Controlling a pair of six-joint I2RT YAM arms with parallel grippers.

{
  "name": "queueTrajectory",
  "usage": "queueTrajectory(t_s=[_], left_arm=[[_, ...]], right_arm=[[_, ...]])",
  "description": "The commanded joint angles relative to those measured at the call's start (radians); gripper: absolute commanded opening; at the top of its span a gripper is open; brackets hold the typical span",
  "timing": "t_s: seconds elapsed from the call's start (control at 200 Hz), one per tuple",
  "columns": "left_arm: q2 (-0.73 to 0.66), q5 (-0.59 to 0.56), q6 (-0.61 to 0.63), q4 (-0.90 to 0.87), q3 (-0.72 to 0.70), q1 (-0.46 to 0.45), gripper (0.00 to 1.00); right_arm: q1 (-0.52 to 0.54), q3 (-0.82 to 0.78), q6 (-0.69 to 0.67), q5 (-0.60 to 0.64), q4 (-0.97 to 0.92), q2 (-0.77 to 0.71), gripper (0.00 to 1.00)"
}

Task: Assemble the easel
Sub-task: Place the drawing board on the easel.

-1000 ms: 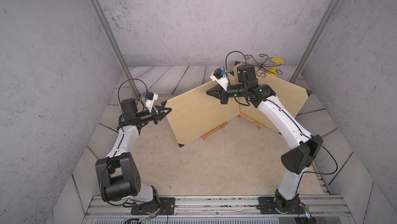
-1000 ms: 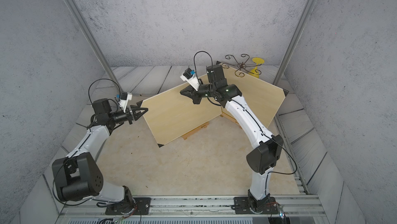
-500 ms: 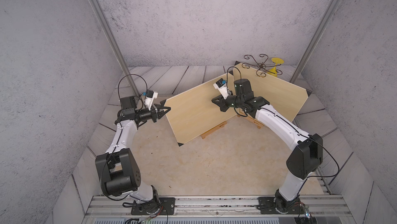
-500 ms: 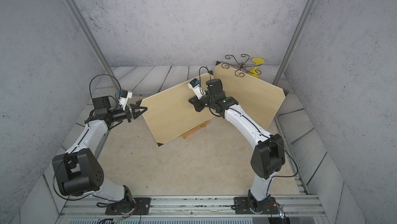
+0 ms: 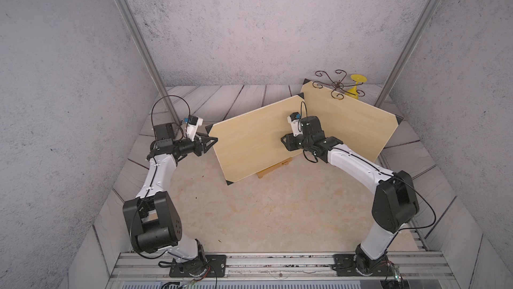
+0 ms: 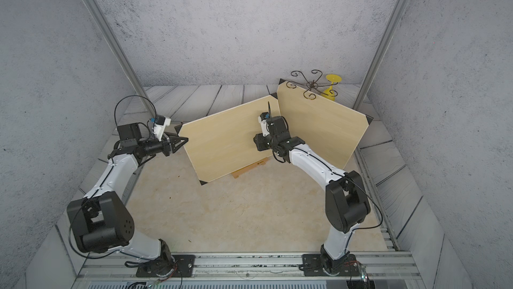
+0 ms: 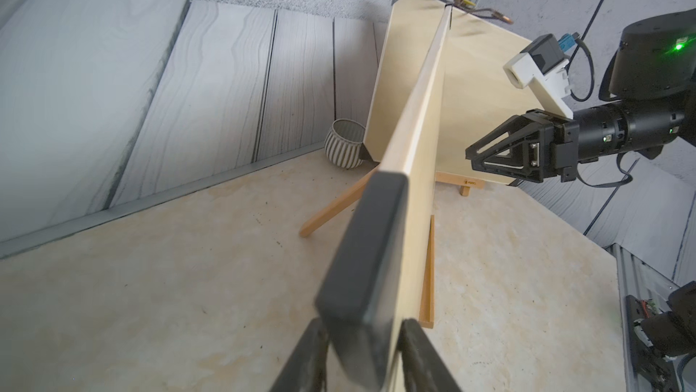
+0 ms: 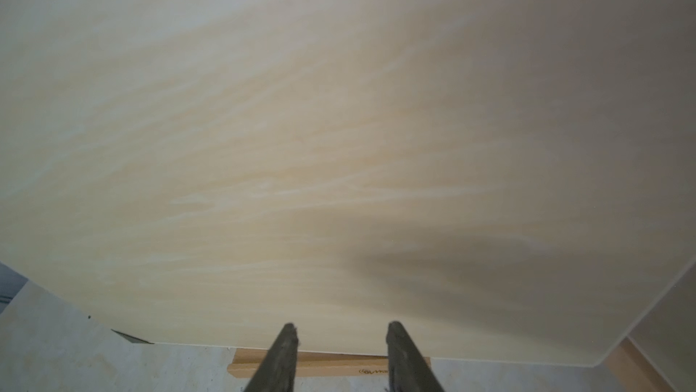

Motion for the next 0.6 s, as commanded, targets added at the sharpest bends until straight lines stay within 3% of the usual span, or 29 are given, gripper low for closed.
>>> queueTrajectory(t_s=[0.0,0.265,0.595], left_arm=[[-0.005,-0.042,-0.005,0.029,-0.007,0.009,0.41],[-0.025,-0.075,-0.052,0.068,-0.010,-0.013,0.51],[-0.064,-0.134,-0.133,0.167,-0.081,-0.044,0.53]], right_arm=[[-0.009,-0.041,0.140,0.083,0.014,-0.044,0.43],[-0.012,-0.179,0.174,0.104,0.093,-0.051,0.49],[-0.040,-0.268,0.153,-0.032,0.243,0.003,0.56]])
